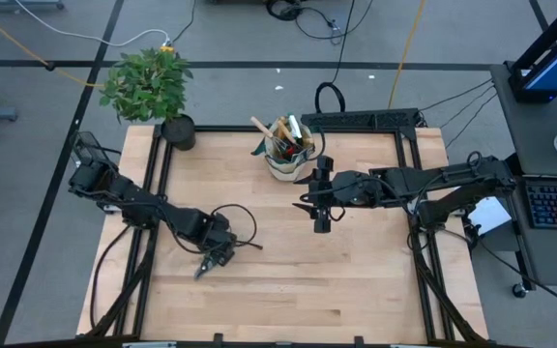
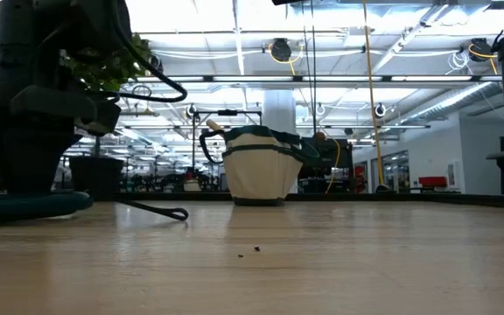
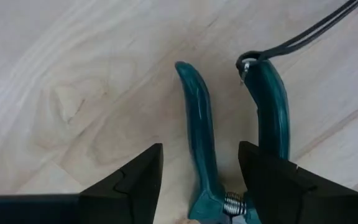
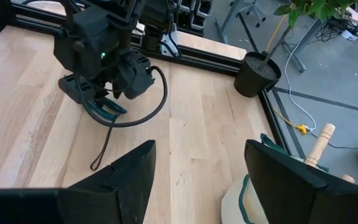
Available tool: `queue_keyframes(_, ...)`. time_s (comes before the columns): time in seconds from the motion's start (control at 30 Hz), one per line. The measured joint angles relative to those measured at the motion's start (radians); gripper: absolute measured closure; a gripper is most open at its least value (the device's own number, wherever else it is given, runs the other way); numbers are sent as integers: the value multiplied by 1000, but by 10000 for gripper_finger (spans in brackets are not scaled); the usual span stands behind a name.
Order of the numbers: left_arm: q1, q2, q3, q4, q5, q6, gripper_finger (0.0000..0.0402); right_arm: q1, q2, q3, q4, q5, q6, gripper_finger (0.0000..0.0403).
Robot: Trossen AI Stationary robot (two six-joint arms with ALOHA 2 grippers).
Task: Pick & Place Garden tools in Gardening bag
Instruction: Put the green shear scissors into the brown gardening bag
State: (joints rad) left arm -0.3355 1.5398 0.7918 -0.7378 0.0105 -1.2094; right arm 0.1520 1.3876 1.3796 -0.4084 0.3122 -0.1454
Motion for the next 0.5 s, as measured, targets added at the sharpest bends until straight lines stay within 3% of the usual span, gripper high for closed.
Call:
queue_keyframes(0.2, -15, -5, -58, 75, 16, -76, 210, 0, 0, 0, 0, 0, 1, 163)
queue_keyframes(0.5, -21, -12, -116, 134, -13, -115, 357, 0, 0, 0, 10, 0, 2, 163)
